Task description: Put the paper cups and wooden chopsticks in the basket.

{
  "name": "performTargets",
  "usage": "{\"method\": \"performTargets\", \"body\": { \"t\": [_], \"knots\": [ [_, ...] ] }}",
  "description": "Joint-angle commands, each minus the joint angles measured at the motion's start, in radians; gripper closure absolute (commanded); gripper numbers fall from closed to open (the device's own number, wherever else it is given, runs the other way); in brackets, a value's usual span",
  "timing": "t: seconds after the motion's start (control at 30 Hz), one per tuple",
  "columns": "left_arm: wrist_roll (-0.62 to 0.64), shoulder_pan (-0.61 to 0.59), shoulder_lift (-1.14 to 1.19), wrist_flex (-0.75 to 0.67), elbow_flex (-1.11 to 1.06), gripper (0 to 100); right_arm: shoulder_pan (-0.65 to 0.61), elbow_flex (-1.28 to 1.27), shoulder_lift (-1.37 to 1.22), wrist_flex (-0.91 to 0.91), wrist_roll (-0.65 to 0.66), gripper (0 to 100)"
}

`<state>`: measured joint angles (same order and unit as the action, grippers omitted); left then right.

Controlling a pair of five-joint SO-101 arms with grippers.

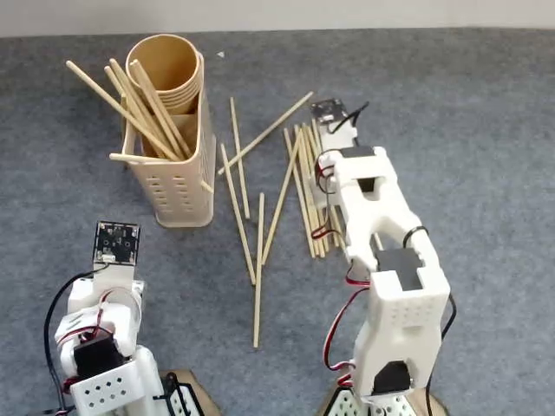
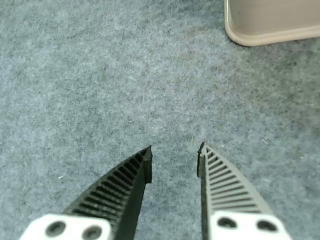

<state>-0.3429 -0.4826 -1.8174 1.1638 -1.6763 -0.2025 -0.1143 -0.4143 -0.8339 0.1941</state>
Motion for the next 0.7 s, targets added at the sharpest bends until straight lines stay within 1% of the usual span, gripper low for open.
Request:
{"method": "performTargets", "body": {
  "t": [0.0, 0.17, 0.37, 0.47, 0.57, 0.67],
  "knots": [
    [-0.012, 0.015, -0.002, -0.002, -0.008, 83, 0.016, 0.01, 0.076, 0.001, 0.003, 99.5],
    [-0.012, 0.015, -0.002, -0.002, -0.01, 83, -0.045, 0.016, 0.346, -0.087, 0.003, 99.5],
    [-0.012, 0.015, -0.002, -0.002, -0.01, 83, -0.206, 0.013, 0.75, -0.101, 0.009, 99.5],
    [-0.012, 0.015, -0.002, -0.002, -0.01, 83, -0.3, 0.007, 0.881, -0.025, 0.009, 99.5],
    [-0.012, 0.015, -0.002, -0.002, -0.01, 83, -0.348, 0.007, 0.967, 0.047, 0.011, 99.5],
    [-0.012, 0.016, -0.002, -0.002, -0.012, 83, -0.404, -0.018, 1.015, 0.289, 0.003, 99.5]
  ]
}}
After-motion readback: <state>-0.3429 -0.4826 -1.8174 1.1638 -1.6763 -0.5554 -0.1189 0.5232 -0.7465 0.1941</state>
